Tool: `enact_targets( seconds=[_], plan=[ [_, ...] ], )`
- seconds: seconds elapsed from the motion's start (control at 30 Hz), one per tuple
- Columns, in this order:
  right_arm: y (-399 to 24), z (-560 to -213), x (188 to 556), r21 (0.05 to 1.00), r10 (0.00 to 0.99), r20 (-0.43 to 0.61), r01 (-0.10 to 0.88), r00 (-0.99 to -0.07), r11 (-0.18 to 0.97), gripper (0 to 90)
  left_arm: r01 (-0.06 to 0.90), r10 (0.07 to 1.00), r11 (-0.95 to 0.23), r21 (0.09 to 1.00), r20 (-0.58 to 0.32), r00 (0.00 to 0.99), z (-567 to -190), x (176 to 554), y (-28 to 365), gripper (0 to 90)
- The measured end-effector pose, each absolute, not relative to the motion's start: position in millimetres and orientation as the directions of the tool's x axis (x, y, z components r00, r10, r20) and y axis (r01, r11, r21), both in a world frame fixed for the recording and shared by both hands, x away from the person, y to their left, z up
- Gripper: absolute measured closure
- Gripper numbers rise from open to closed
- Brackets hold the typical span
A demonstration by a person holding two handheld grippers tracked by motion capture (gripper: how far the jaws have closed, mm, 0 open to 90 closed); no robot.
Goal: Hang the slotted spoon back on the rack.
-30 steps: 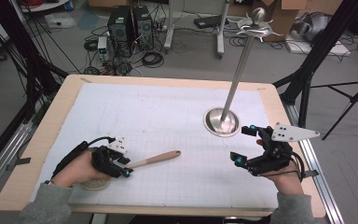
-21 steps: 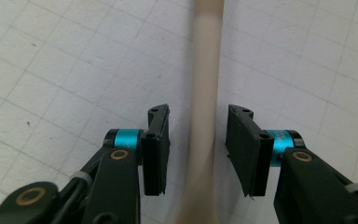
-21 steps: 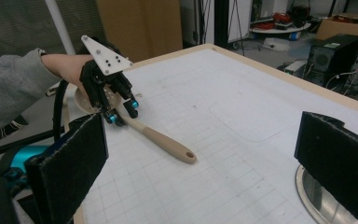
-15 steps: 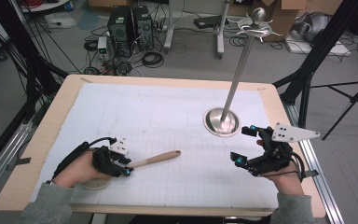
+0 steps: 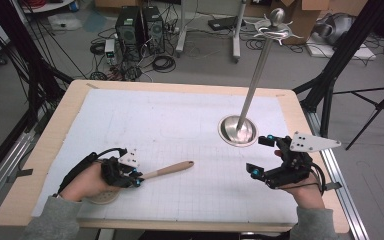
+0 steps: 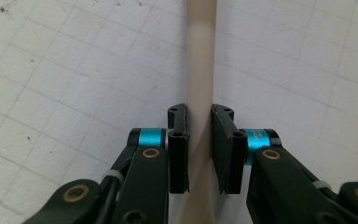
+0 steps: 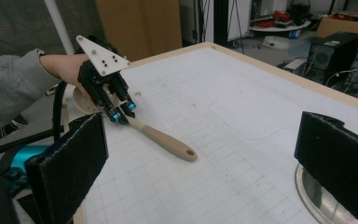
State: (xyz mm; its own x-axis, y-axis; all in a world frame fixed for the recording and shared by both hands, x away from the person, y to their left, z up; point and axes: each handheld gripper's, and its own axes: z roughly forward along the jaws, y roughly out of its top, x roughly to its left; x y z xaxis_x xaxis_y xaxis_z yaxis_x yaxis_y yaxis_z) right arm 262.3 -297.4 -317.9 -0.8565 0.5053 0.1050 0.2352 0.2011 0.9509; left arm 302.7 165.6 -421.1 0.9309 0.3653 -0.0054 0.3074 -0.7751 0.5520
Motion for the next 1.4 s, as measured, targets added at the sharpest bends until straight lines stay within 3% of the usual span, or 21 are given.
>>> enact_targets(
  seconds=[0.27,0.77,1.4],
  plan=[
    [-299,-318,263,0.953,0.503,0.107,0.234,-0.858,0.195,1.4,0.354,0.405,-0.761,0.544,-0.029,0.914,-420,304,165,77.6],
    [-299,-321,263,0.95,0.505,0.116,0.243,-0.855,0.193,1.4,0.359,0.423,-0.752,0.553,-0.014,0.906,-418,305,160,77.7],
    [-304,-320,261,0.952,0.511,0.129,0.25,-0.85,0.176,1.4,0.367,0.445,-0.663,0.653,-0.05,0.894,-397,302,172,77.7]
  ],
)
